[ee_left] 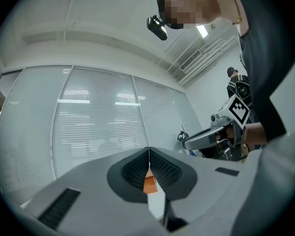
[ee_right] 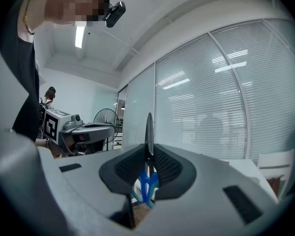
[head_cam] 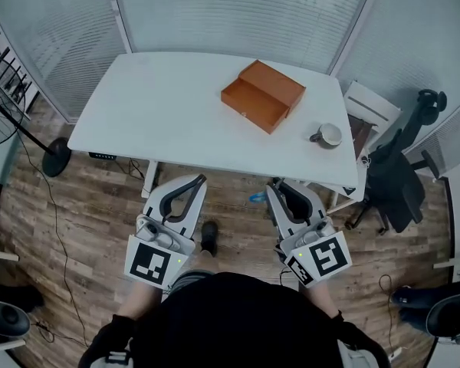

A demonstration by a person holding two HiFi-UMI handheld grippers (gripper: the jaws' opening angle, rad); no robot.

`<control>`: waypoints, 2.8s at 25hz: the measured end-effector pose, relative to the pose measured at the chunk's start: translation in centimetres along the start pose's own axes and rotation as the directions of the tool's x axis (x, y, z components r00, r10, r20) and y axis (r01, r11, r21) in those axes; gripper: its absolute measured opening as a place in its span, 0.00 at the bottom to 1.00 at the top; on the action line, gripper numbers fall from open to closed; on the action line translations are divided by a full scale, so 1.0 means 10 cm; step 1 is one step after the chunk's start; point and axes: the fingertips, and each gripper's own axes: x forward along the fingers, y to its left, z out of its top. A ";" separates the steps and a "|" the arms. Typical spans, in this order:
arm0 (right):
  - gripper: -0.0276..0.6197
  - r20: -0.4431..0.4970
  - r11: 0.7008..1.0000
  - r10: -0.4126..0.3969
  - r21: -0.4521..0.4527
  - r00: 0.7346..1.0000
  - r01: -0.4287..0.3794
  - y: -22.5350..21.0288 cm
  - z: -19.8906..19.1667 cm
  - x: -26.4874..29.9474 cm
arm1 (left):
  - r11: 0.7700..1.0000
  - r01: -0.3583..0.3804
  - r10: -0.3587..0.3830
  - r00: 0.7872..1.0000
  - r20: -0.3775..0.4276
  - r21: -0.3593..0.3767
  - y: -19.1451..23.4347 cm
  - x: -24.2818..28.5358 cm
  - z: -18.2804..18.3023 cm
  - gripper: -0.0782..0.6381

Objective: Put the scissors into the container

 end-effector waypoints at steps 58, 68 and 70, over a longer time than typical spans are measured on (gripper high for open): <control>0.13 0.005 0.977 -0.214 -0.006 0.977 0.214 -1.48 -0.05 2.07 | 0.988 0.152 -0.152 0.988 0.032 -0.024 1.88 1.84 -0.69 0.13; 0.13 -0.021 0.984 -0.177 -0.014 0.984 0.177 -1.85 -0.07 2.16 | 0.993 0.113 -0.112 0.993 0.025 -0.031 1.85 2.14 -0.70 0.13; 0.13 -0.036 0.985 -0.173 -0.026 0.984 0.172 -1.94 -0.11 2.18 | 0.994 0.106 -0.106 0.994 0.022 -0.030 1.83 2.20 -0.70 0.13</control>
